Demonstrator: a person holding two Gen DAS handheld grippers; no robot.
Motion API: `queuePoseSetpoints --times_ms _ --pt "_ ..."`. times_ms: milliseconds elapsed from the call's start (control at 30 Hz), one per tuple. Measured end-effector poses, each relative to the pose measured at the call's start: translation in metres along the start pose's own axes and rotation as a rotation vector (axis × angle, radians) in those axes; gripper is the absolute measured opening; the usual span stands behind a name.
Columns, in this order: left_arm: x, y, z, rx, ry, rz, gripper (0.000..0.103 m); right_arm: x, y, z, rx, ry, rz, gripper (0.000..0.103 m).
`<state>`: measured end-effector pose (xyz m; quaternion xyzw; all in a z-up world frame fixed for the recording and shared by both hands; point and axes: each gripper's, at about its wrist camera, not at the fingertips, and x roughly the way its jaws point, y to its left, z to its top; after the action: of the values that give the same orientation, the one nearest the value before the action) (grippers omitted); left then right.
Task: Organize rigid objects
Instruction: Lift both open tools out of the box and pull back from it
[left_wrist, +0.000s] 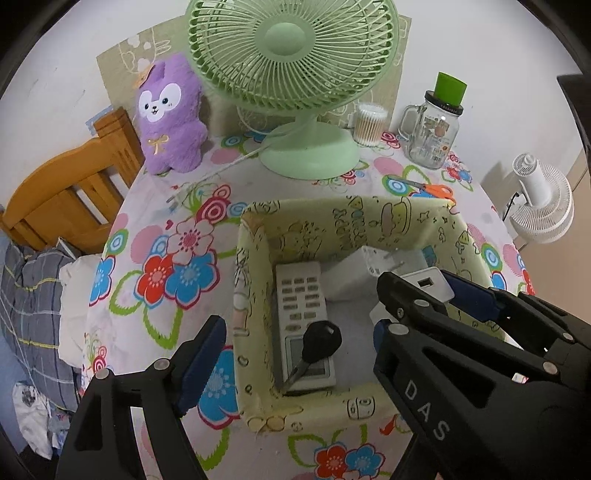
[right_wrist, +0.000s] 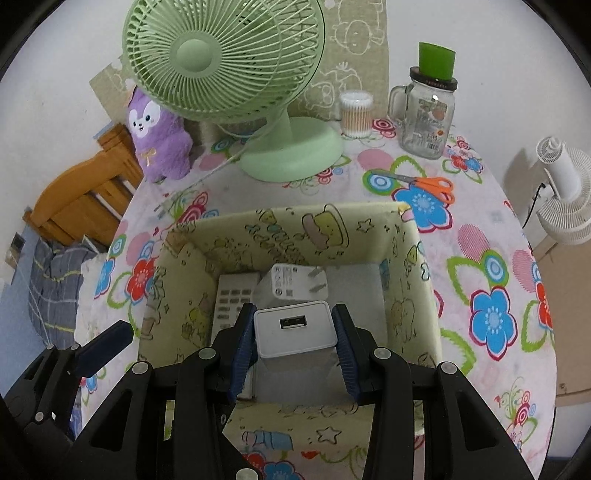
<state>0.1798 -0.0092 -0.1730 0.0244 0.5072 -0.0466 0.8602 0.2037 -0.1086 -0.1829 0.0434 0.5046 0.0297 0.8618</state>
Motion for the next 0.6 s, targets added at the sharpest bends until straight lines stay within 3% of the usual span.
queuePoseSetpoints --times_ms 100,167,600 --pt "-0.003 0.0 -0.004 -0.003 -0.004 0.01 0.084 -0.004 0.002 -0.004 -0.02 -0.006 -0.019 0.054" --pt "-0.005 0.0 -0.007 -0.009 -0.001 -0.004 0.086 -0.007 0.003 -0.006 -0.04 -0.016 -0.027 0.077" --pt "-0.035 -0.005 -0.026 -0.016 -0.028 -0.021 0.091 -0.04 0.004 -0.023 -0.067 -0.041 -0.03 0.087"
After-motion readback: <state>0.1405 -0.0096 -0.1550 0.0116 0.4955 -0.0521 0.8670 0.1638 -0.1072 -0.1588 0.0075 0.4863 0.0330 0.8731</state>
